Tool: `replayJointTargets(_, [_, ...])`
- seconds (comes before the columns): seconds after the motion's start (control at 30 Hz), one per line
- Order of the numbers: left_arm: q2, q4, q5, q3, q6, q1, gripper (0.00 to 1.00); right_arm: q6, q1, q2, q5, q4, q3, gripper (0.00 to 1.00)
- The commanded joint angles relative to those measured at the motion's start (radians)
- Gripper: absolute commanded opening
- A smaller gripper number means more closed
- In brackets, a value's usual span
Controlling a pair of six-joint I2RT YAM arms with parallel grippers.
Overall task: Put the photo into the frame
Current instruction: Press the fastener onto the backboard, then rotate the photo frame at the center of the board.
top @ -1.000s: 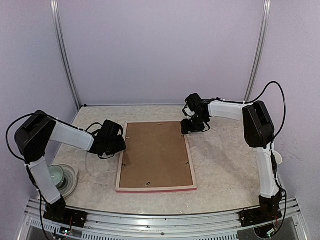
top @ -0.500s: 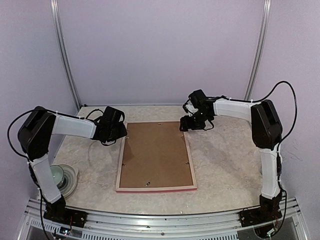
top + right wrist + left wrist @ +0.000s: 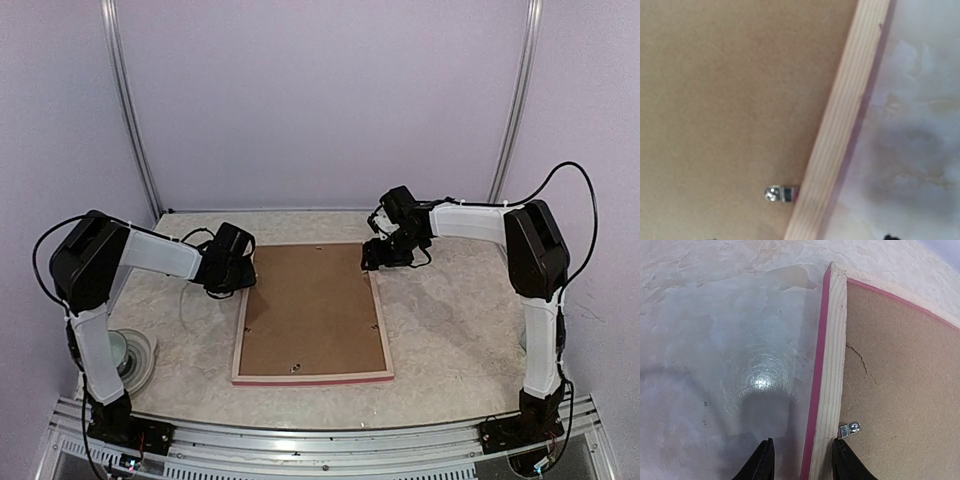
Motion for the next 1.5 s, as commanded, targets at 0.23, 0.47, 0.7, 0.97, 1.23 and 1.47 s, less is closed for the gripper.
replayJointTargets(0.23, [0.077, 0.021, 0.039, 0.050, 0.053, 0.010, 0.40, -0.002, 0.011, -0.033, -0.009, 0.016, -0.006, 0.71])
replayJointTargets(0.47, [0.100, 0.026, 0.019, 0.049, 0.049, 0.011, 0.38, 0.001, 0.011, -0.021, -0.013, 0.017, -0.006, 0.71])
replayJointTargets(0.7, [0.092, 0.014, -0.013, 0.032, 0.040, 0.011, 0.29, -0.003, 0.012, -0.013, -0.012, 0.014, -0.002, 0.72])
replayJointTargets(0.97, [0.048, 0.030, 0.019, -0.008, 0.019, 0.004, 0.31, -0.011, 0.011, -0.007, -0.005, -0.005, 0.033, 0.73])
replayJointTargets(1.23, [-0.041, 0.025, 0.026, -0.059, 0.010, -0.029, 0.34, -0.065, 0.011, 0.052, 0.022, -0.086, 0.191, 0.80])
replayJointTargets(1.47, [-0.064, 0.040, 0.039, -0.124, 0.005, -0.069, 0.33, -0.165, 0.011, 0.135, 0.062, -0.135, 0.303, 0.82])
